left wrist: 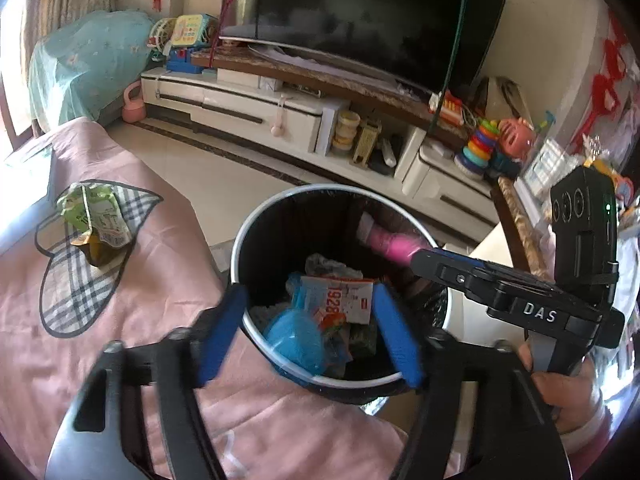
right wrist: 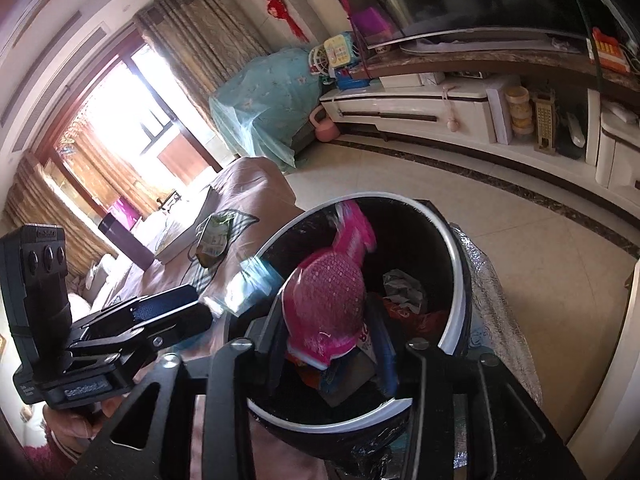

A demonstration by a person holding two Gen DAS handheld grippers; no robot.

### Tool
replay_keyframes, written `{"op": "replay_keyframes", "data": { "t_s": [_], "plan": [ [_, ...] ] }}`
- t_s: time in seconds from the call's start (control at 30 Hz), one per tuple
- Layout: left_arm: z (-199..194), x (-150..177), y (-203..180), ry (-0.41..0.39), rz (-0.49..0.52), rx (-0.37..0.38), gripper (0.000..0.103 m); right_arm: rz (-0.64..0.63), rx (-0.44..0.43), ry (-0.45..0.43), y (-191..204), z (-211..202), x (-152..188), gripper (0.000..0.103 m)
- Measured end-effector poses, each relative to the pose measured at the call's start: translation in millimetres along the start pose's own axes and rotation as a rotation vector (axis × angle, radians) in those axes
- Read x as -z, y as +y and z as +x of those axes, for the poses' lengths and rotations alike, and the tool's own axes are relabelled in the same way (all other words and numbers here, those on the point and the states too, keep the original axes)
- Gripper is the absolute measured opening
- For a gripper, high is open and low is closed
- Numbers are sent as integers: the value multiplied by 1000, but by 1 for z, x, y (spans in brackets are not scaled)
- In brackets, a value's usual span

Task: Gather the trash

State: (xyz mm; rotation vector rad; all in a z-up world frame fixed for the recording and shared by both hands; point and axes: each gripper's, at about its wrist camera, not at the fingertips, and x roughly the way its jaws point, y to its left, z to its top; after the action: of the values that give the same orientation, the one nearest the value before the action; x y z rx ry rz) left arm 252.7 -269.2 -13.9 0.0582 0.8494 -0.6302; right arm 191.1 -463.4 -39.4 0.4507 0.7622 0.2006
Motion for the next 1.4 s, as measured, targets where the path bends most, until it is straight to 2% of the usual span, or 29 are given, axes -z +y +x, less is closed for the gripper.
{"op": "replay_keyframes", "data": {
  "t_s": [0.07,0.23,0.37,0.57,0.7,0.8,0.87,0.93,1.07,1.17,1.4],
  "plan": [
    [-6,1,3,-16,-11,1,74,-1,0,-16,3,-6,1,58],
    [-24,16,18,-36,-56,-4,75,-1,1,-47,12,-19,6,64],
    [-46,37,26,-61,-91,-16,76,-1,24,-103,25,-35,20,84],
    [-89,78,40,-131,-162,-32,82,7,74,-192,54,-61,50,95],
    [-119,96,43,-195,-181,-62,83,-20,106,-246,77,-77,64,98],
    [-146,108,43,-262,-183,-95,89,-65,159,-309,98,-95,74,99],
    [-160,115,41,-304,-168,-122,92,-101,188,-366,112,-107,80,102],
    [-175,123,36,-360,-146,-174,101,-156,238,-449,128,-121,90,103],
    [-193,137,30,-435,-118,-240,103,-258,331,-593,146,-140,114,103],
    [-200,148,23,-483,-86,-302,103,-269,359,-604,147,-138,123,103],
    [-204,162,23,-530,-68,-360,103,-286,407,-598,148,-131,133,103]
  ]
}}
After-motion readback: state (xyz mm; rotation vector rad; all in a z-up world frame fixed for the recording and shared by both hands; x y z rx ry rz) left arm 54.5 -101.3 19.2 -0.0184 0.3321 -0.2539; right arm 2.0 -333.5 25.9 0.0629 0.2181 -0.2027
